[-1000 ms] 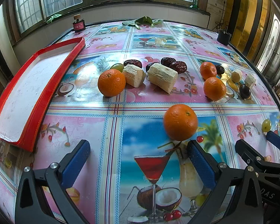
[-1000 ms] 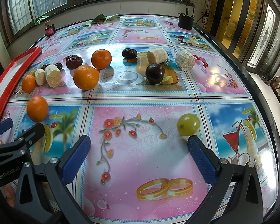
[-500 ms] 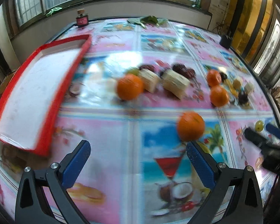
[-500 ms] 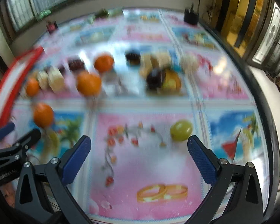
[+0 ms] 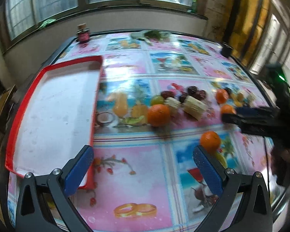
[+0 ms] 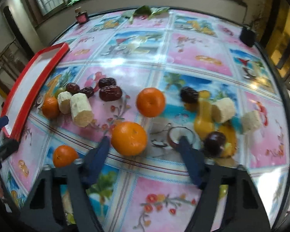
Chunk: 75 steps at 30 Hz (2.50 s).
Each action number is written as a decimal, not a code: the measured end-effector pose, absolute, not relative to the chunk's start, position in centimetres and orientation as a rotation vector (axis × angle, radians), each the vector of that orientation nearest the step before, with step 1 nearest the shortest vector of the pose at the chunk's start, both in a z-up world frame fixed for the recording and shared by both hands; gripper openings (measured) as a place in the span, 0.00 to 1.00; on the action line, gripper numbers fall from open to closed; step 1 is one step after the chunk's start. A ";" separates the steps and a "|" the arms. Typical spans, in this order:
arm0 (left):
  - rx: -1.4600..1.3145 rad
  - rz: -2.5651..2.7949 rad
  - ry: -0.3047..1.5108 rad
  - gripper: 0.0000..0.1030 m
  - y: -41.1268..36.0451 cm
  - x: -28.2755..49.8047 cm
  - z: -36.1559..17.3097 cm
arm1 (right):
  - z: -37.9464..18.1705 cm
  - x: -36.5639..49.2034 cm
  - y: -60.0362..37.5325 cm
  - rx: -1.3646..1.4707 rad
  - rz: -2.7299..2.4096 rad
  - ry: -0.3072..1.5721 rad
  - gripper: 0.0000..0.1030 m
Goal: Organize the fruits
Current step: 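Grasp a mandarin orange with the left gripper while the right gripper grasps another, then carry both oranges into the red tray and open both grippers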
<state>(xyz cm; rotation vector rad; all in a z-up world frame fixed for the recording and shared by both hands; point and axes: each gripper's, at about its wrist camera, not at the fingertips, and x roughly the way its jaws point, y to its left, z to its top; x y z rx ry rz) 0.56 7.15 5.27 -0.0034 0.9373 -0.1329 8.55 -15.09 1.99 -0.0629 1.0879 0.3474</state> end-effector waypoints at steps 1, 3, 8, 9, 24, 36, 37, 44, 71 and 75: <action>0.019 -0.163 0.930 0.99 6.4 0.3 5.3 | 1.8 8.7 -14.8 -0.060 0.371 1.094 0.54; 0.038 -0.201 0.920 0.99 5.3 0.2 5.3 | 1.7 8.8 -14.3 -0.087 0.384 1.088 0.47; 0.078 -0.312 0.956 0.99 1.8 0.8 4.6 | 2.0 8.5 -13.2 -0.159 0.414 1.080 0.37; 0.085 -0.325 0.961 0.98 1.5 1.0 4.4 | 2.1 8.3 -13.4 -0.162 0.412 1.077 0.37; 0.088 -0.404 1.055 0.35 -1.3 3.4 1.8 | 2.4 6.5 -17.5 -0.112 0.363 1.067 0.37; 0.011 -0.326 1.021 0.35 2.0 1.0 3.2 | 3.1 3.7 -14.8 -0.111 0.409 1.069 0.37; 0.004 -0.318 1.014 0.35 2.5 0.8 3.4 | 3.2 3.4 -14.1 -0.116 0.422 1.071 0.37; -0.042 -0.284 0.964 0.35 6.5 -1.1 5.6 | 4.4 2.5 -8.4 -0.157 0.516 1.071 0.37; -0.147 0.075 0.981 0.35 27.9 16.7 3.9 | 4.7 19.8 15.6 -0.169 0.622 1.054 0.38; -0.171 0.098 1.003 0.35 28.7 17.9 3.0 | 3.2 21.6 16.1 -0.142 0.608 1.095 0.38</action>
